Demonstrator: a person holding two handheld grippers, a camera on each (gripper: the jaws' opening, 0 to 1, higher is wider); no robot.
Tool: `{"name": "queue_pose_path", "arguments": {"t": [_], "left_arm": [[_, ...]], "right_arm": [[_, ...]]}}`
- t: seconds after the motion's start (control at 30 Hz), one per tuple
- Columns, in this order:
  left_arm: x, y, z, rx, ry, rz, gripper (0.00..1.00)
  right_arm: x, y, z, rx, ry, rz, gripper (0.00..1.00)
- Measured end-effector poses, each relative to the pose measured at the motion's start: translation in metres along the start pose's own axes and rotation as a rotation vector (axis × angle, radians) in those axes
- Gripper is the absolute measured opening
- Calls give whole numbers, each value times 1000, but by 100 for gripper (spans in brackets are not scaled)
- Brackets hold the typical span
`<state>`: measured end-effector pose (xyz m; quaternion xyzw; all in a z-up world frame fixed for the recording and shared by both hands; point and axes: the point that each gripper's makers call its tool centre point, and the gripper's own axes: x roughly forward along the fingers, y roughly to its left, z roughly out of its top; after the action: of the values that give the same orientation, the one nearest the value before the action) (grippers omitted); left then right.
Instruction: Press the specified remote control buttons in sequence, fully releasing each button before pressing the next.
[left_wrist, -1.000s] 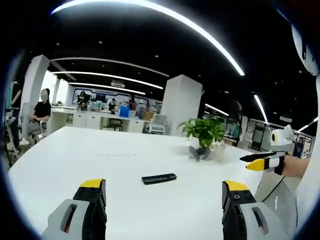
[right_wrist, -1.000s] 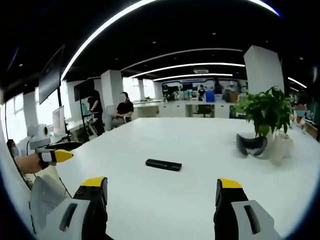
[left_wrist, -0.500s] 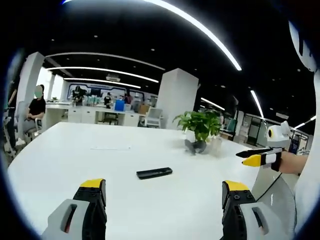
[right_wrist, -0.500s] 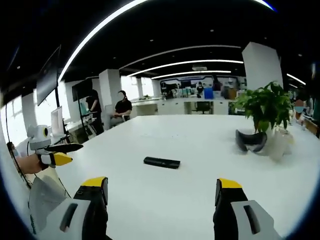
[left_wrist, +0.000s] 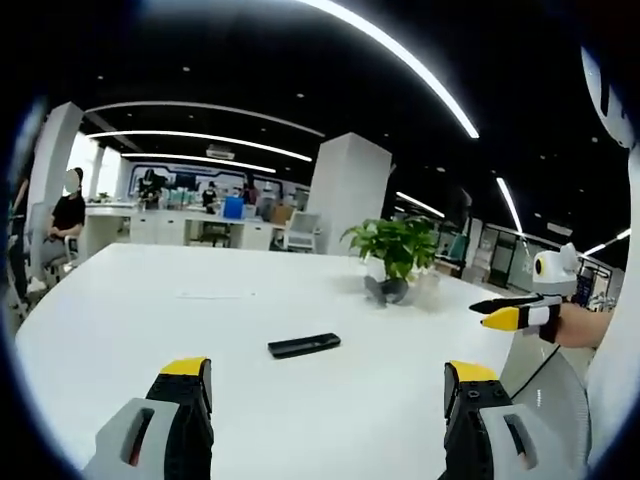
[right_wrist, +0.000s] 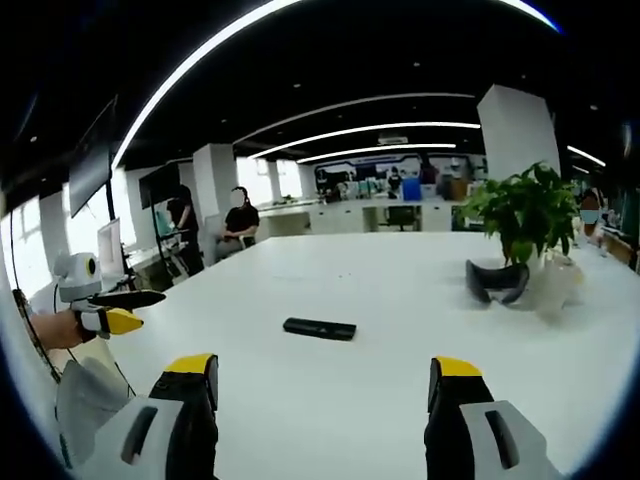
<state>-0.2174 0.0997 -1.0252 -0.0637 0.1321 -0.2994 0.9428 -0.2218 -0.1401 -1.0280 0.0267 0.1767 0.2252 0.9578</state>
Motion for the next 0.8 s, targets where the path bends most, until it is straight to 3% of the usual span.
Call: {"name": "queue_pose_path", "arguments": {"t": [0.2, 0.4, 0.53, 0.7, 0.8], "left_arm": [[9, -2, -1, 3, 34, -25, 100], [23, 0, -15, 36, 121, -51, 100], [34, 2, -38, 71, 253, -96, 100], [46, 5, -56, 114, 360, -151, 100], [56, 9, -70, 187, 450, -192, 100]], "right_arm": [[-3, -2, 0, 2, -1, -8, 85], [-4, -4, -3, 11, 3, -13, 84], [-4, -4, -4, 15, 8, -11, 84], [-4, -3, -4, 17, 10, -7, 83], [-4, -6, -6, 20, 12, -6, 82]]}}
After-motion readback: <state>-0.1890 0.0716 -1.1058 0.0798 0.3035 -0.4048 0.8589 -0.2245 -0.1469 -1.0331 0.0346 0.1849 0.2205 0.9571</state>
